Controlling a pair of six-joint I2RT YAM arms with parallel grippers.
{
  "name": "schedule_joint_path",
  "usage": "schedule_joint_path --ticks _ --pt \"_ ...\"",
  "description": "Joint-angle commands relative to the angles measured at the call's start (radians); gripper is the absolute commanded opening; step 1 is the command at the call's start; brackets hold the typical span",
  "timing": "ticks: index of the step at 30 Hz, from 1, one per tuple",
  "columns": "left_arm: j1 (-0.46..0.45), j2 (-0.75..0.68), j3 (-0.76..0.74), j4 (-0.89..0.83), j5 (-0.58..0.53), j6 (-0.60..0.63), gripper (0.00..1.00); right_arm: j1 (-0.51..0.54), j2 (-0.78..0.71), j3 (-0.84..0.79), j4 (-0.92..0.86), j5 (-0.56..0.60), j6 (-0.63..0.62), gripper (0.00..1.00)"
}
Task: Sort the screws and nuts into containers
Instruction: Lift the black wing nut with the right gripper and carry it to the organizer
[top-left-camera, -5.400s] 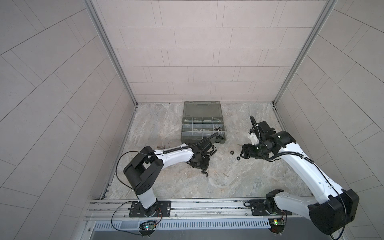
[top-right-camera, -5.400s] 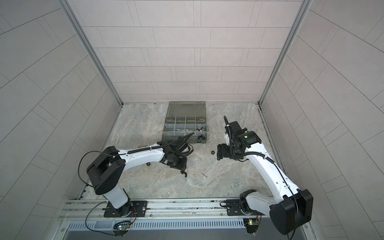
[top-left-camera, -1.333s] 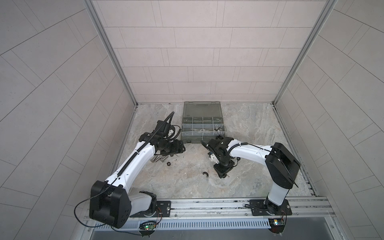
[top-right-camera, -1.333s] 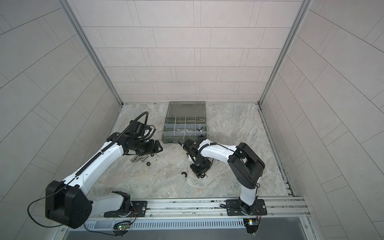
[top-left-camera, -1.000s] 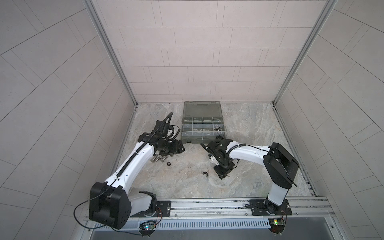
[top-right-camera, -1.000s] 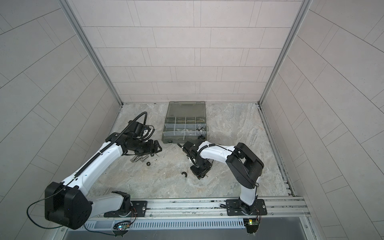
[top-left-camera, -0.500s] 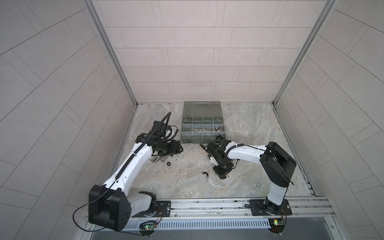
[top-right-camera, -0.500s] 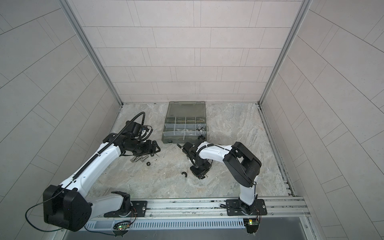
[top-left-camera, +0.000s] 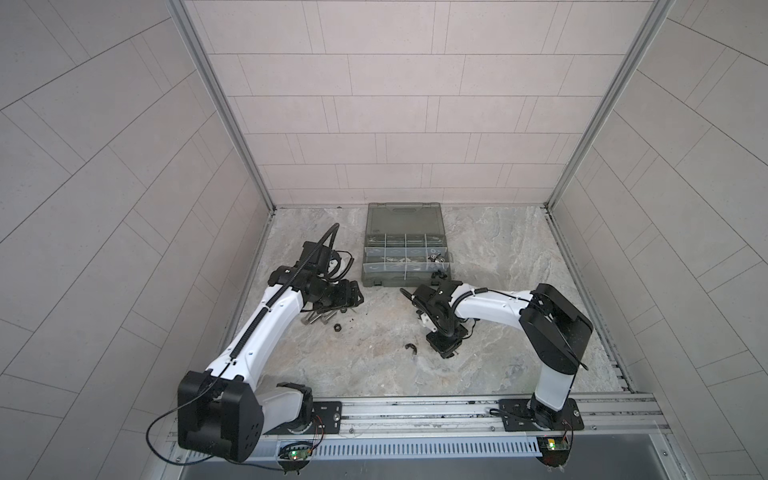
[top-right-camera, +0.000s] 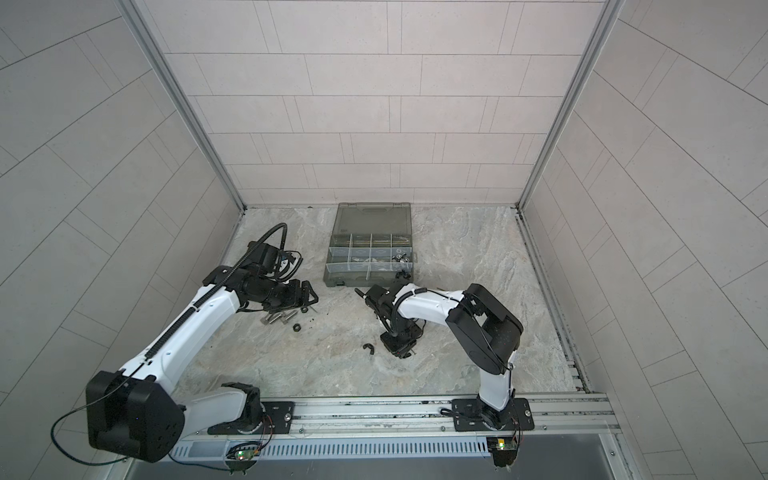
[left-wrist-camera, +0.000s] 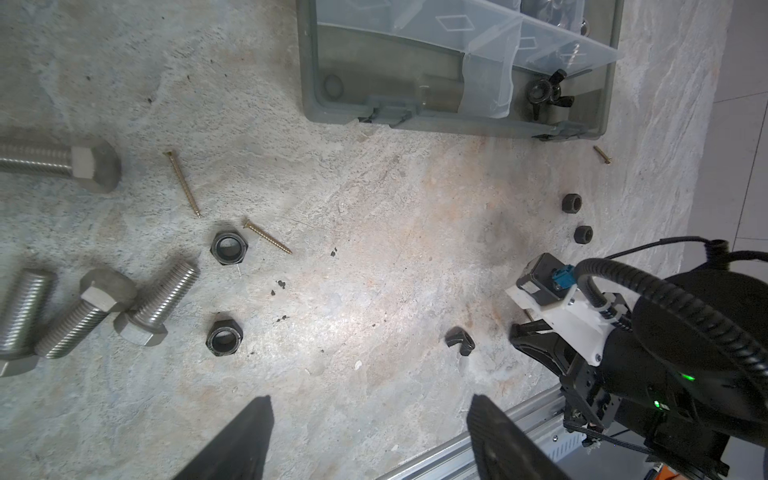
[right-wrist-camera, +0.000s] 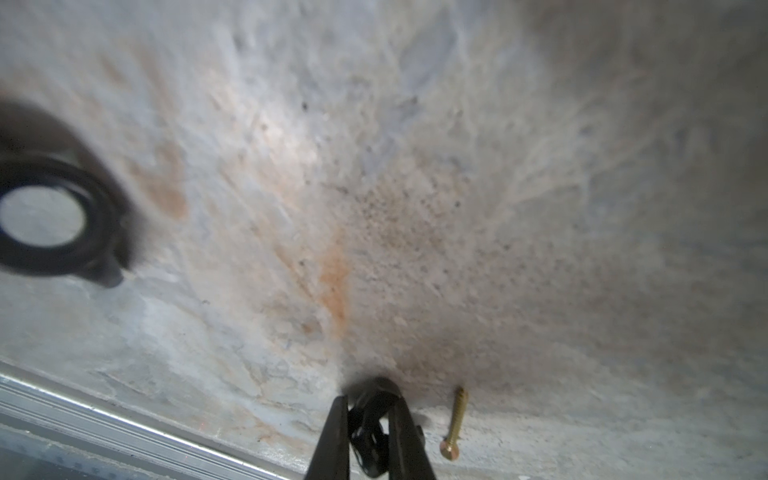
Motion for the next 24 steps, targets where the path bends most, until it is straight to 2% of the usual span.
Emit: schedule_joint_path --ticks 1,6,13,21,24 --pt "0.007 -0.004 0.011 -0.029 0.008 0.021 0.8 0.007 0.023 0.0 0.01 0.002 0.012 0.06" --pt "0.009 0.001 0.038 -0.039 -0.004 0.026 0.85 0.005 0.019 0.037 -0.005 0.001 0.008 0.04" --pt "0.009 0.007 0.064 -0.047 -0.01 0.029 0.86 -0.009 0.014 0.109 -0.043 0.014 0.0 0.03" --pt "0.009 0.017 0.105 -0.048 0.008 0.04 0.88 -0.072 0.026 0.264 -0.106 0.028 -0.024 0.03" --pt "0.009 0.025 0.128 -0.048 0.006 0.043 0.94 -0.109 0.046 0.331 -0.118 0.025 -0.03 0.03"
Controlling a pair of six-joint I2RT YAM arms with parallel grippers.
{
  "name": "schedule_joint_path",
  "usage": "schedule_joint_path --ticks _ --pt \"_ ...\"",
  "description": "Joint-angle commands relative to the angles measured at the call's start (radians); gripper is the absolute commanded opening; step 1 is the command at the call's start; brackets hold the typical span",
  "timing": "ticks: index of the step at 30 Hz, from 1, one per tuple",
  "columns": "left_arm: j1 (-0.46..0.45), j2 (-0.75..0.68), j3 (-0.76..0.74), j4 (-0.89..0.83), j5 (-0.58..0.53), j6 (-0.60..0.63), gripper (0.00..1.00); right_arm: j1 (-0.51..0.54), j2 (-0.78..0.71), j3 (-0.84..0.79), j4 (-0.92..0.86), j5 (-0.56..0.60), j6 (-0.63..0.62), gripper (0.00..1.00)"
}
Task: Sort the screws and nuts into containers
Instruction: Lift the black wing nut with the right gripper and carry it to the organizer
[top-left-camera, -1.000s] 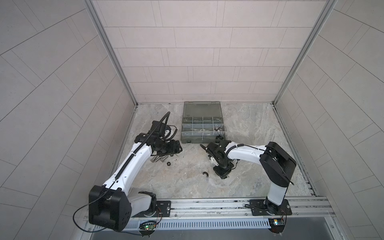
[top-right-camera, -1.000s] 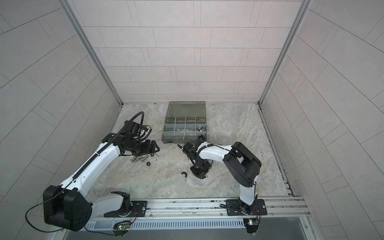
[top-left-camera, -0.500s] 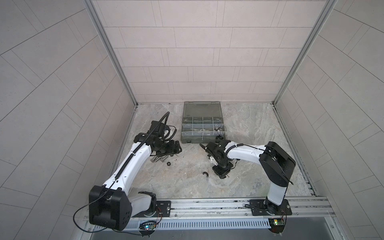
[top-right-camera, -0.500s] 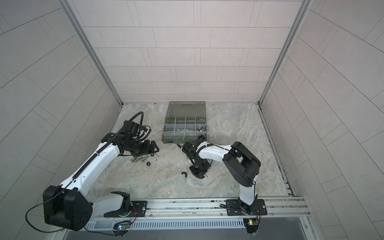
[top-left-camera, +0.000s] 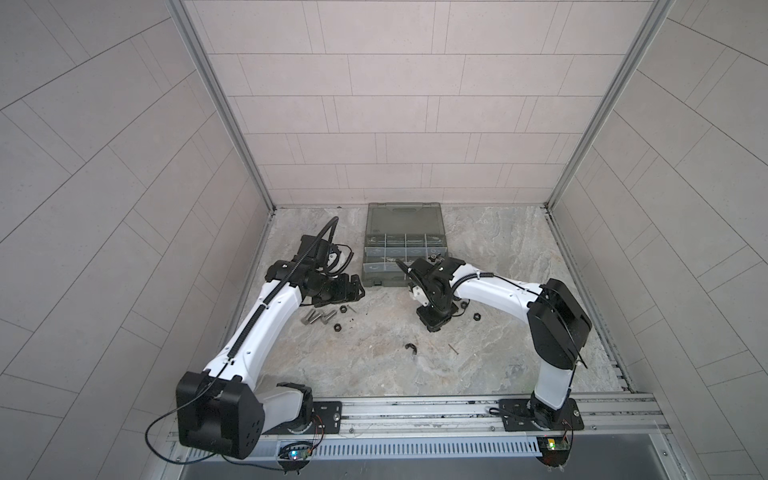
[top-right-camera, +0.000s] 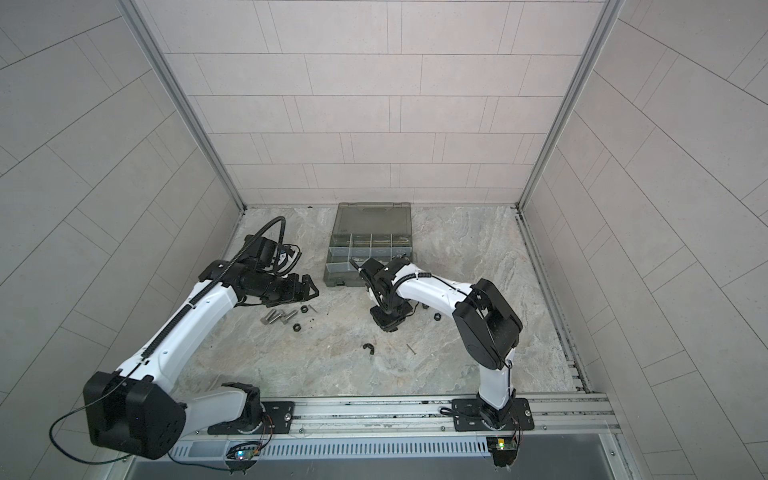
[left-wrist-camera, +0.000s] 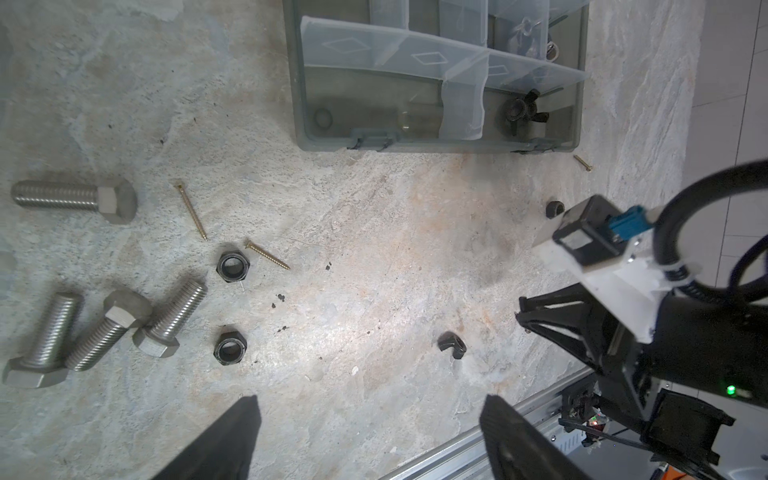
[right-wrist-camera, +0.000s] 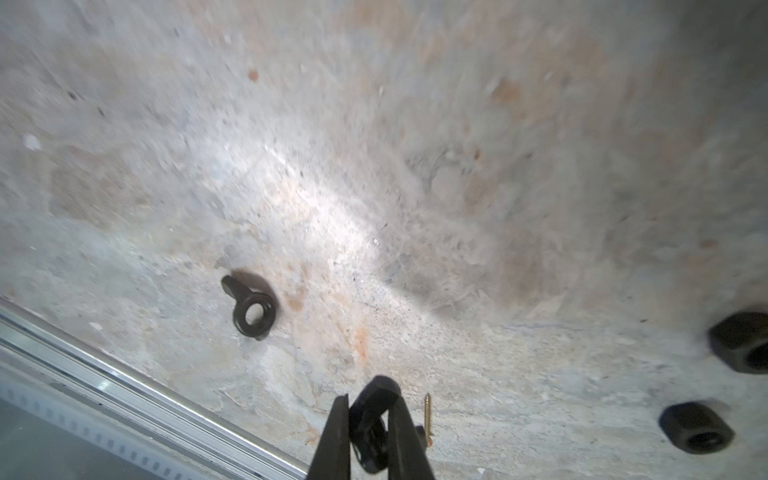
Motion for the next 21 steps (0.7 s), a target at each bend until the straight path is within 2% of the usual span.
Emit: schedule_joint_path --ticks 1,4,21 --pt "0.006 0.013 0.049 -0.018 0.007 0.019 0.94 -0.039 0.034 0.073 -0.051 0.014 -0.018 0.03" --pt "0.006 0.027 0.07 -0.021 0.009 0.024 1.0 -0.077 0.061 0.135 -0.06 0.029 -0.028 0.03" --pt "0.006 0.069 0.126 0.021 0.102 0.007 1.0 -0.272 0.318 0.576 -0.149 0.027 -0.082 0.03"
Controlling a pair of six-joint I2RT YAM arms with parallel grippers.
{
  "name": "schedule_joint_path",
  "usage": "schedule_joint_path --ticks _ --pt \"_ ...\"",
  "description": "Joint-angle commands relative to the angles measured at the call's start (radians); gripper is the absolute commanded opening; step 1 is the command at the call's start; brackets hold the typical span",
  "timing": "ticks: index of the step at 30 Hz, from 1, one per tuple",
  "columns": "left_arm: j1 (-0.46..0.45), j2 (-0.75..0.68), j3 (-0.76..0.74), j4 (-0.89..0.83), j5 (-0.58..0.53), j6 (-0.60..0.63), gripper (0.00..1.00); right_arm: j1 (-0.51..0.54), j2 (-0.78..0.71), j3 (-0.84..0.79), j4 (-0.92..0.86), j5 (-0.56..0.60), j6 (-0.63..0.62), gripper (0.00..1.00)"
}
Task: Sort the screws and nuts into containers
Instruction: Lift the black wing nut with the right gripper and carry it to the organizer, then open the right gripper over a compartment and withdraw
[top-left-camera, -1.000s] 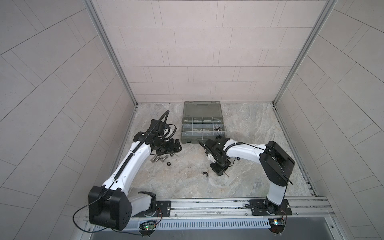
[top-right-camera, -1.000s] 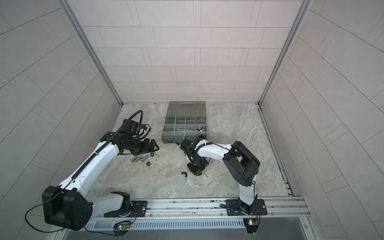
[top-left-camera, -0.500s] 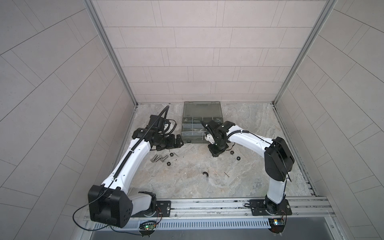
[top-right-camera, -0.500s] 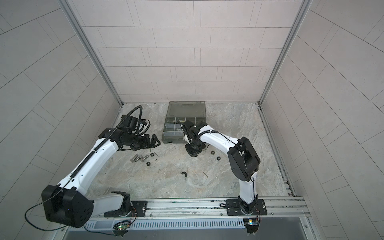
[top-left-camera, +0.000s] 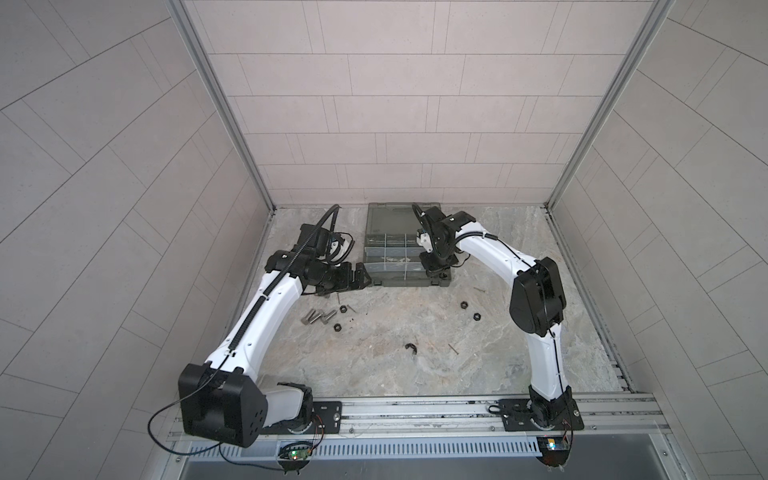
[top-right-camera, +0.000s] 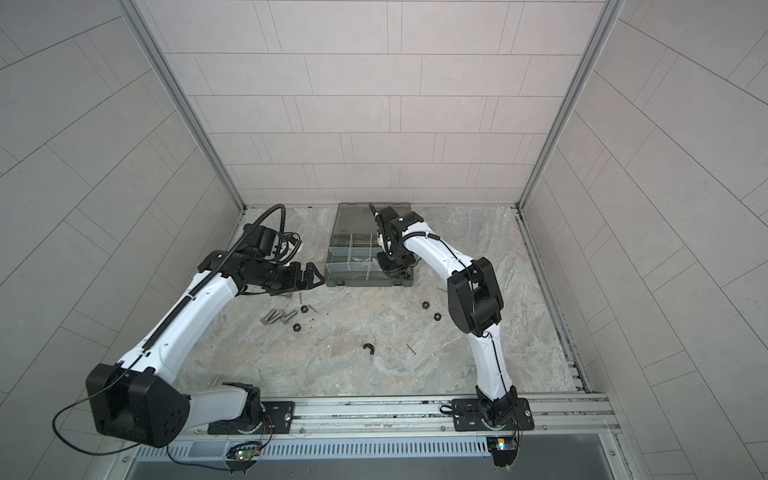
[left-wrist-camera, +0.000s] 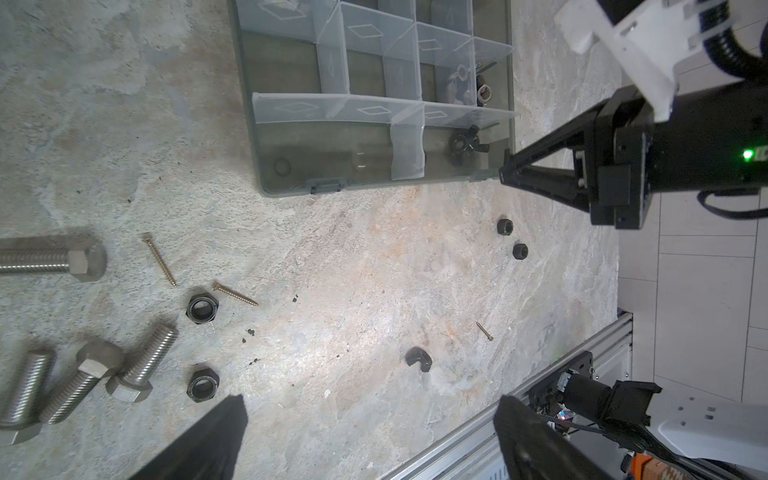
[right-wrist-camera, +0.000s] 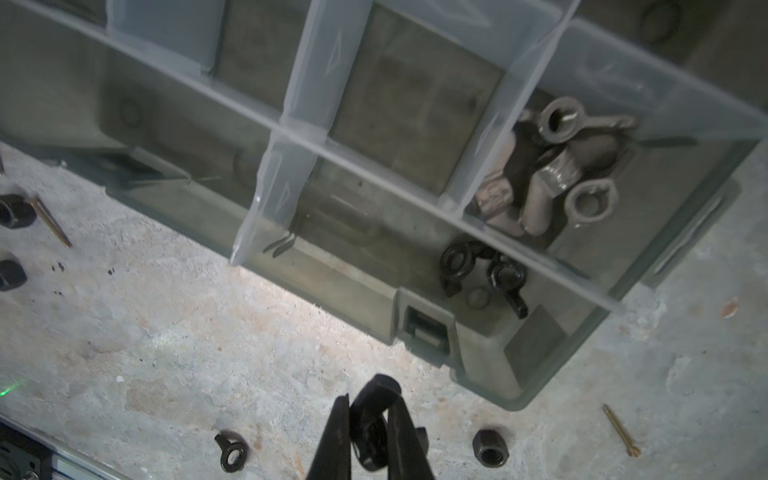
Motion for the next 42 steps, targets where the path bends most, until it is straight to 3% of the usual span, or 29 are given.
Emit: schedule_joint_path --ticks 1,14,16,22,28,42 --pt "0.005 0.02 0.039 0.006 0.026 0.0 1.0 -0.028 0.055 0.069 -0.053 -0.001 -0.022 0.03" --pt "0.006 0.051 0.066 -0.011 0.025 0.007 1.0 -0.073 0.151 0.118 -0.052 -0.015 -0.021 0.05" --pt "0.006 0.055 0.067 -0.01 0.026 0.007 1.0 -0.076 0.154 0.113 -0.051 -0.015 -0.015 0.11" --pt "0.006 0.061 0.076 -0.012 0.025 0.01 1.0 -0.077 0.118 0.084 -0.042 0.01 -0.015 0.4" --pt "0.006 0.045 0.072 -0.015 0.013 0.01 1.0 -0.063 0.055 0.061 -0.083 0.045 -0.029 0.44" --pt "0.006 -0.164 -0.104 -0.037 -0.026 -0.037 1.0 0.291 -0.208 -0.351 0.0 0.024 0.005 0.41"
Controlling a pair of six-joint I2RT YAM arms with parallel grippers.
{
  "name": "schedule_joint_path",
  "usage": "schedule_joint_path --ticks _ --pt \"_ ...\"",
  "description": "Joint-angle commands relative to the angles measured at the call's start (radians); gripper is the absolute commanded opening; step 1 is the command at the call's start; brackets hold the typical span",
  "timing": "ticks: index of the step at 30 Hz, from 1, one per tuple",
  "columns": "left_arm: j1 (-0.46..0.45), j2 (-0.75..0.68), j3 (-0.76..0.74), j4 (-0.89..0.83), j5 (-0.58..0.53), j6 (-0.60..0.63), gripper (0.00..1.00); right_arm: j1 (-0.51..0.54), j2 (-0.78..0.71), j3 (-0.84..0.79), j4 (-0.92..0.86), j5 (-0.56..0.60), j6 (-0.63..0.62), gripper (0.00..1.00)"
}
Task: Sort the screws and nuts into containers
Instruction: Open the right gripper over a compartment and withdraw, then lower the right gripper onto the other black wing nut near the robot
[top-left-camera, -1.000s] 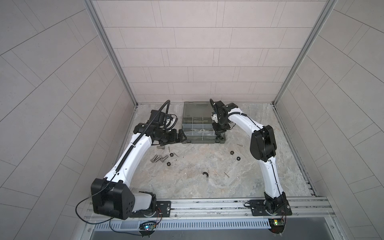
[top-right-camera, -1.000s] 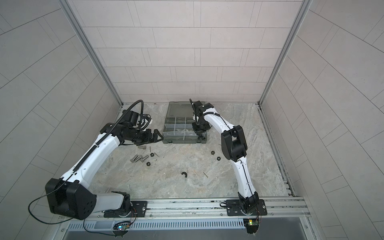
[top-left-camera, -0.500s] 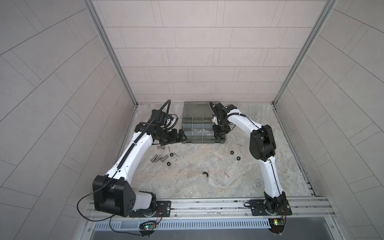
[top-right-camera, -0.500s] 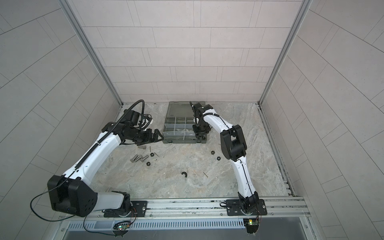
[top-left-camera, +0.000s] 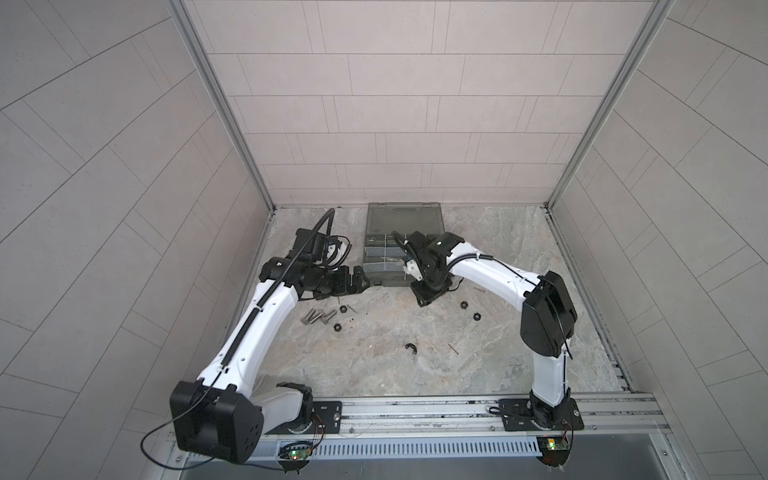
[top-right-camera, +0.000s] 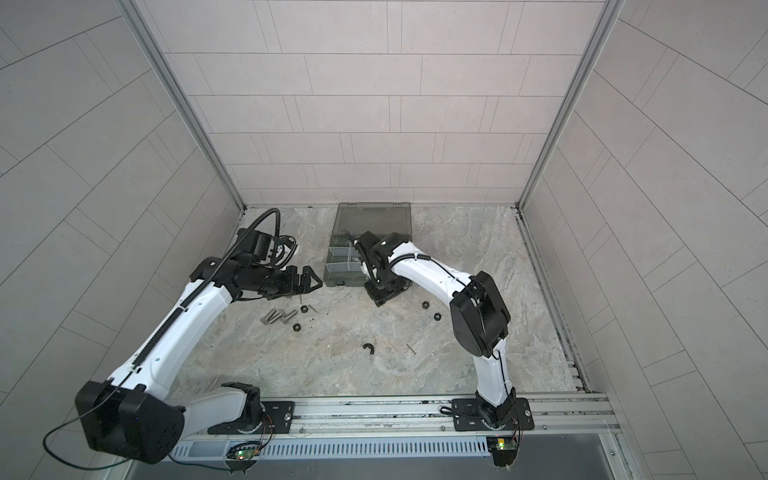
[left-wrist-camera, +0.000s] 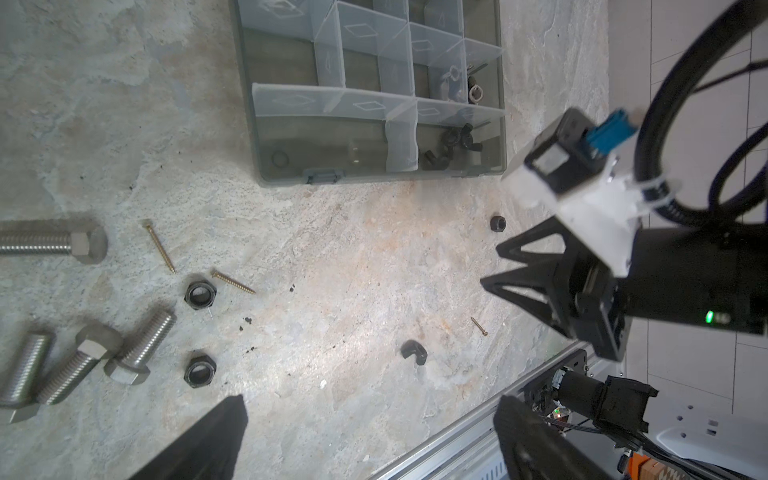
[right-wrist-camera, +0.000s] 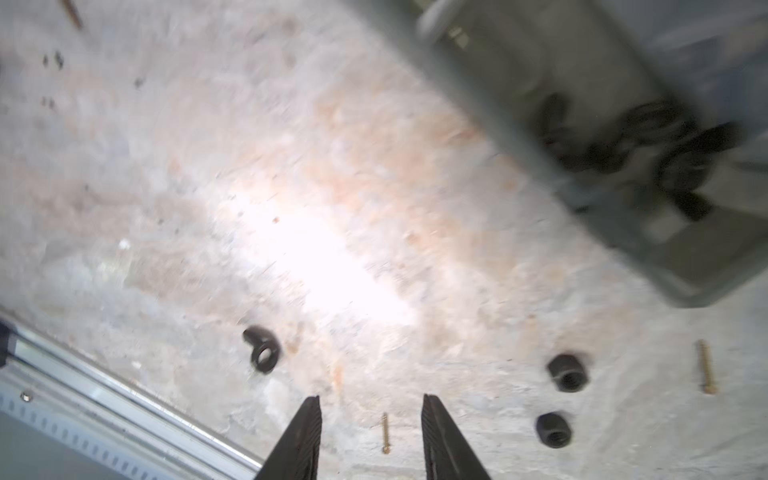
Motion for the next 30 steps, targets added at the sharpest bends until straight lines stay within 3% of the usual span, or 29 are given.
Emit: schedule_joint_path --ticks 1,11,30 --pt "0.005 -0.075 -0.053 -0.027 -0.016 -0.023 1.0 0.053 -0.023 -0.085 0.026 -0.011 0.027 0.4" --pt "0.005 -0.169 -0.102 -0.062 -0.048 -0.028 1.0 0.156 -0.05 -0.231 0.142 -0.045 0.073 0.39" --pt "0.005 -0.199 -0.109 -0.102 -0.049 -0.018 1.0 0.177 0.025 -0.259 0.222 -0.097 0.082 0.35"
